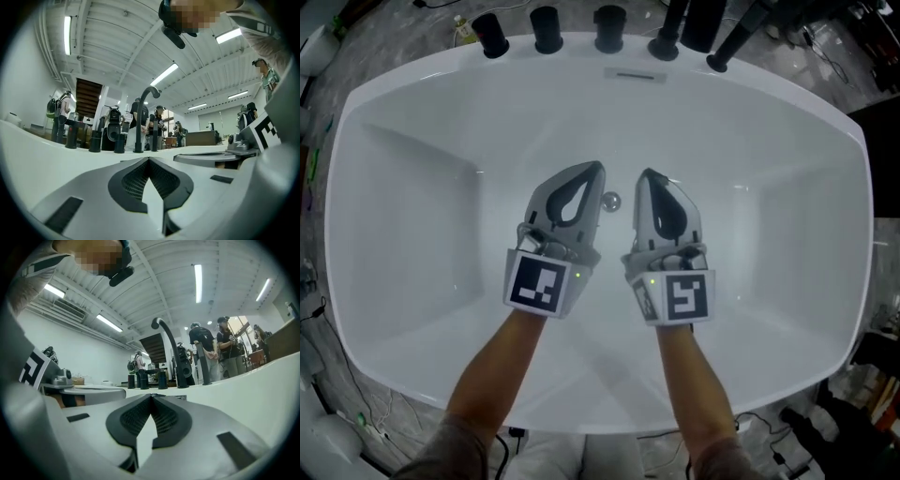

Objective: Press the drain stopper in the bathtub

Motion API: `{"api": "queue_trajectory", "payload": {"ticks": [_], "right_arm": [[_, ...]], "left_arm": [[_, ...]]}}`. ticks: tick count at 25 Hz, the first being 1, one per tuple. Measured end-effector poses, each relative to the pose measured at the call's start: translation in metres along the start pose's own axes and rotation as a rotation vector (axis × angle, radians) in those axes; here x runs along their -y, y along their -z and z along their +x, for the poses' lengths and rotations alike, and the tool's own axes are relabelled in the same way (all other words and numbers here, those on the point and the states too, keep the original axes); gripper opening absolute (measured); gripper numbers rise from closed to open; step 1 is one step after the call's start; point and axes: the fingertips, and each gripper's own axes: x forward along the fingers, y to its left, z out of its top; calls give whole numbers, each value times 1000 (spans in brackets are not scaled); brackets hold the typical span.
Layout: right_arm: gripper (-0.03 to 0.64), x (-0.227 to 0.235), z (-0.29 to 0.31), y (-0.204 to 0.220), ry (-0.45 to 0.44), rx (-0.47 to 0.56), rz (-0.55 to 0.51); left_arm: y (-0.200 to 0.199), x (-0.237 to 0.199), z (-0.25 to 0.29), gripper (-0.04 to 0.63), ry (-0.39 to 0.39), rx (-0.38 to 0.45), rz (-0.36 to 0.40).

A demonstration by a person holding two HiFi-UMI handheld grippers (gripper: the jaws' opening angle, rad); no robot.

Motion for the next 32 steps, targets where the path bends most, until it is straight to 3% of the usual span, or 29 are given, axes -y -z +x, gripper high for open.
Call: {"api": "queue_trajectory", "payload": {"ticks": [7,18,27,32], "right_arm": [[0,8,18,58,-10,-2,-5],[0,14,33,159,-32,-107,9],[-2,42,56,264,-6,-356,45],[-2,48,56,335,-4,-580,116]], "left_arm": [[59,-14,13,0,-17,-8,-2],[134,-28,22,0,-21,-30,8],[165,-29,20,0,-39,-76,-21],[176,-28,20,0,-40,-92,-31]]}}
